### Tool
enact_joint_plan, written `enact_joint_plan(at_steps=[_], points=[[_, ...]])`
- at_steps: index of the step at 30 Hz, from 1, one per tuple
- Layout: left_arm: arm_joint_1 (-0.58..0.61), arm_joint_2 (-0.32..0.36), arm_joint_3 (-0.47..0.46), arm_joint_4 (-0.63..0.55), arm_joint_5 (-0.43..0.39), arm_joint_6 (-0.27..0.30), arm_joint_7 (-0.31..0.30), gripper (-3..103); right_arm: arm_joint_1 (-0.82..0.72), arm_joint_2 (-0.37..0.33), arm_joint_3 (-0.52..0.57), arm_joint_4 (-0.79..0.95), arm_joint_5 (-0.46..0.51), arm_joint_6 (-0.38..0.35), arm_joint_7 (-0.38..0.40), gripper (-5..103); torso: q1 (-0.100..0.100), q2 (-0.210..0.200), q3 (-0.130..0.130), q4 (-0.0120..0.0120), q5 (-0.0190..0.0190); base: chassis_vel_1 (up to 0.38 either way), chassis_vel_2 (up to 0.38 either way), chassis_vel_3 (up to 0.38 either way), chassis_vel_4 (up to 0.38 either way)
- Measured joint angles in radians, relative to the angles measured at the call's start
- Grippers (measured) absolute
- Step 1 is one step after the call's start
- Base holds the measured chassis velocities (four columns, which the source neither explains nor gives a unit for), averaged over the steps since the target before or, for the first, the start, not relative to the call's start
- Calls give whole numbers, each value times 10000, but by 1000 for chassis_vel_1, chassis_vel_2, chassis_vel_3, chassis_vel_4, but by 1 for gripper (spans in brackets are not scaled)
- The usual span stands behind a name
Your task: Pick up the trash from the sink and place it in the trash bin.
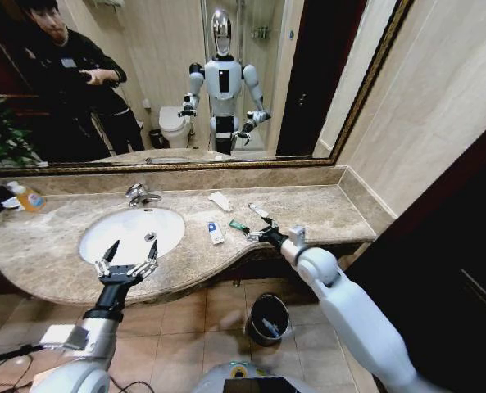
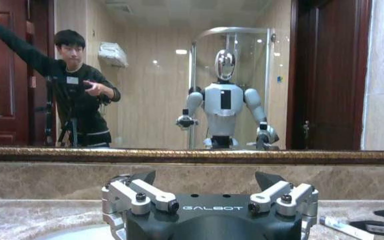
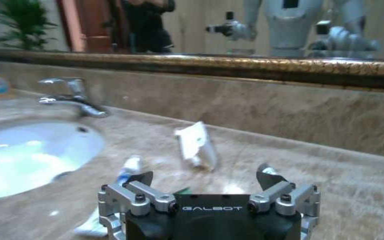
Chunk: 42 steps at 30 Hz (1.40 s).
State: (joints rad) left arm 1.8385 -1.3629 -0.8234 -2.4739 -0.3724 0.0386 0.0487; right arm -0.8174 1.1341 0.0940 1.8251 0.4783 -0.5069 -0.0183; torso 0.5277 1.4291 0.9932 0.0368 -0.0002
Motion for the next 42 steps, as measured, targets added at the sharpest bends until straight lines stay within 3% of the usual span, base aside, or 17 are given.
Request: enact_joint_plan(at_steps=[6, 21, 42], points=[[0, 1, 1, 0, 0, 0, 1, 100, 1624, 303, -588, -1894, 133, 352, 314, 100, 0, -1, 0, 1, 2, 0, 0, 0, 0], [0, 0, 1, 0, 0, 0, 1, 100, 3737, 586, -937, -5447, 601, 654, -386, 100, 0, -1, 0, 1, 1, 0, 0, 0, 0], [0, 0, 1, 0, 0, 0, 2, 100, 3447, 725, -790, -5835, 316, 835, -458, 100, -1, 1, -1, 0, 2, 0, 0, 0, 0]])
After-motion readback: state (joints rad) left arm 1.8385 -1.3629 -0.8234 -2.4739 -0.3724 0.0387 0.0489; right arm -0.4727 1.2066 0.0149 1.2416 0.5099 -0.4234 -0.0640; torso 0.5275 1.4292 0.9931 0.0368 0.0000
